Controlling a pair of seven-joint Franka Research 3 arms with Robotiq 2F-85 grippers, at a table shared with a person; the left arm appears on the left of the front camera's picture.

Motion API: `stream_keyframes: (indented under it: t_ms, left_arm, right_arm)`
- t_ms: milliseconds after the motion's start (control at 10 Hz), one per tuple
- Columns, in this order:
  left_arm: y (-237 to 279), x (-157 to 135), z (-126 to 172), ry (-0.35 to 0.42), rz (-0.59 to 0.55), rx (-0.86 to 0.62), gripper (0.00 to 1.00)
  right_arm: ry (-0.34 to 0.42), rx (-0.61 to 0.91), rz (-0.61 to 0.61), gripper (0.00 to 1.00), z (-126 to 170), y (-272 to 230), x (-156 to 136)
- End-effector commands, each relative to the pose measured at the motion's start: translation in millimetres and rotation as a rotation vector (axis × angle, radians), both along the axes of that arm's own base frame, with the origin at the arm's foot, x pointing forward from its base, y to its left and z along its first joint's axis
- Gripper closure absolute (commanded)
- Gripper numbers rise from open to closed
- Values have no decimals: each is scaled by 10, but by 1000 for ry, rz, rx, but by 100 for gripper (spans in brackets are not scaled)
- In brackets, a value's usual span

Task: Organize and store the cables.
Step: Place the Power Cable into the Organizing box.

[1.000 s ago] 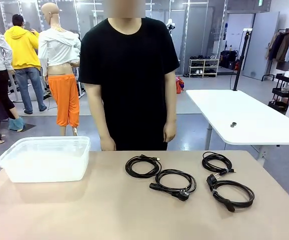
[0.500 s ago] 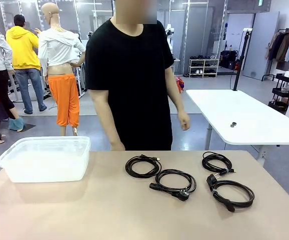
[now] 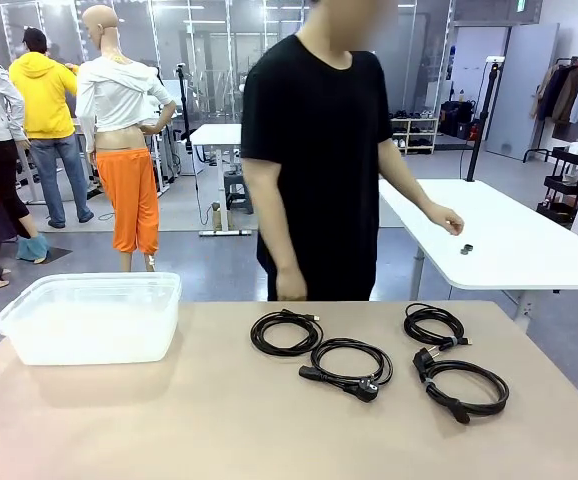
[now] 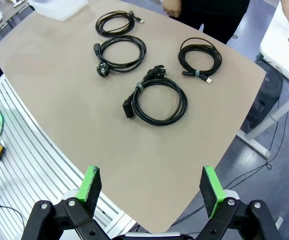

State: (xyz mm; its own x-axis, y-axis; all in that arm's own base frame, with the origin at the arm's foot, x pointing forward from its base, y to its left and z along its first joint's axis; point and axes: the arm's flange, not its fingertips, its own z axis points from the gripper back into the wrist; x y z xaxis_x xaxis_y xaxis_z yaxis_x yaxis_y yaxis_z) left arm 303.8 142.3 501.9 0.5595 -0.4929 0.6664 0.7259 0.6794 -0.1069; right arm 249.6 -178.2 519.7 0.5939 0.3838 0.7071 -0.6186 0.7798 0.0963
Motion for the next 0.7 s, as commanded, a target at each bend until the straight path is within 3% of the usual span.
stream_keyframes:
  t_ms: [0, 600]
  left_arm:
    - [-4, 0, 6, -6, -7, -5, 0]
    - [-4, 0, 6, -6, -7, -5, 0]
  right_arm:
    - [-9, -7, 13, 0, 4, -3, -13]
    - [-9, -7, 13, 0, 4, -3, -13]
